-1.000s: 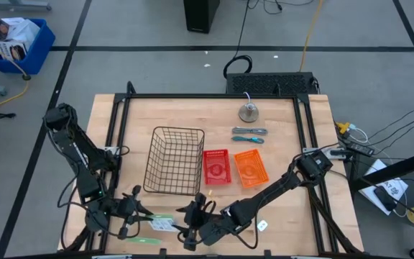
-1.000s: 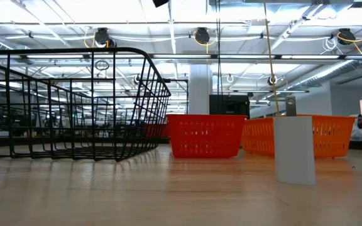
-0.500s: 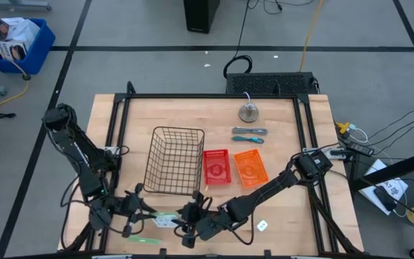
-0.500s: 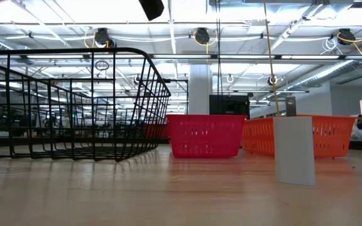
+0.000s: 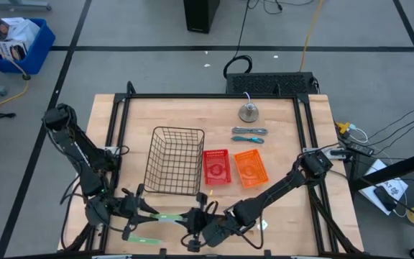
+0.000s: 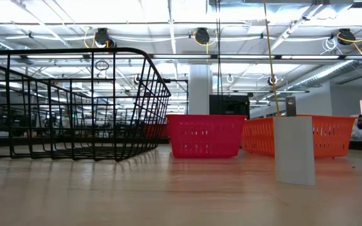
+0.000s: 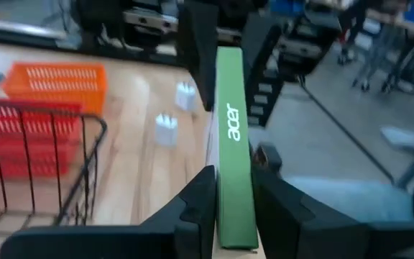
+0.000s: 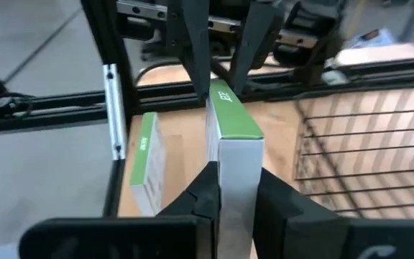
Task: Pick and place items into bin
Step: Put the top card reader box into the orange basket
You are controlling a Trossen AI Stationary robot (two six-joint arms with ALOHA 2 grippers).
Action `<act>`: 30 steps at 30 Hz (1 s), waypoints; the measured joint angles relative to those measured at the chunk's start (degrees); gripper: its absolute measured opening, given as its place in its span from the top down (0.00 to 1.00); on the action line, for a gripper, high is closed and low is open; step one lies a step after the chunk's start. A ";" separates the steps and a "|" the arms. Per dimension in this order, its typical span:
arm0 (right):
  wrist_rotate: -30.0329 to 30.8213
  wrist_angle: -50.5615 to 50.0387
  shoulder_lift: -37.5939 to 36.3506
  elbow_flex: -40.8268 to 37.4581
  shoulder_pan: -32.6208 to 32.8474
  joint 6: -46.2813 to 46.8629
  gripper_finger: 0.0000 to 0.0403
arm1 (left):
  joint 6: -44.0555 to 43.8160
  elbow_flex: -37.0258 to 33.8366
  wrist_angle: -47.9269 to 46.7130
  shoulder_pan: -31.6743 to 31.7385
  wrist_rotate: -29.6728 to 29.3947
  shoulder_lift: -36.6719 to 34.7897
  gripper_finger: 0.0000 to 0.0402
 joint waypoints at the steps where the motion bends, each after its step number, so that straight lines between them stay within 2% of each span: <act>1: 1.93 -1.25 -0.67 0.00 0.60 -0.64 0.91 | 0.66 0.05 0.94 0.00 -0.38 -0.07 0.78; 5: 9.50 -6.76 -3.28 0.00 3.05 -1.63 0.91 | 3.85 0.13 3.87 0.04 -3.18 -0.16 0.78; 12: 29.89 -19.91 -5.86 -0.07 6.47 2.26 0.91 | 5.30 0.02 5.86 0.40 -2.88 -0.40 0.78; 16: 34.66 -26.87 -6.47 -0.07 8.00 5.84 0.91 | 5.39 0.02 6.42 0.55 -2.85 -0.42 0.78; 22: 36.19 -38.19 -6.36 -0.04 7.94 12.68 0.91 | 5.55 0.00 6.32 0.63 -2.96 -0.40 0.78; 26: 36.15 -51.20 -6.41 -0.04 7.63 24.04 0.91 | 5.51 0.00 6.32 0.68 -2.86 -0.40 0.78; 30: 33.71 -67.58 -6.36 -0.04 7.10 39.39 0.91 | 5.46 0.00 6.24 0.68 -2.76 -0.40 0.78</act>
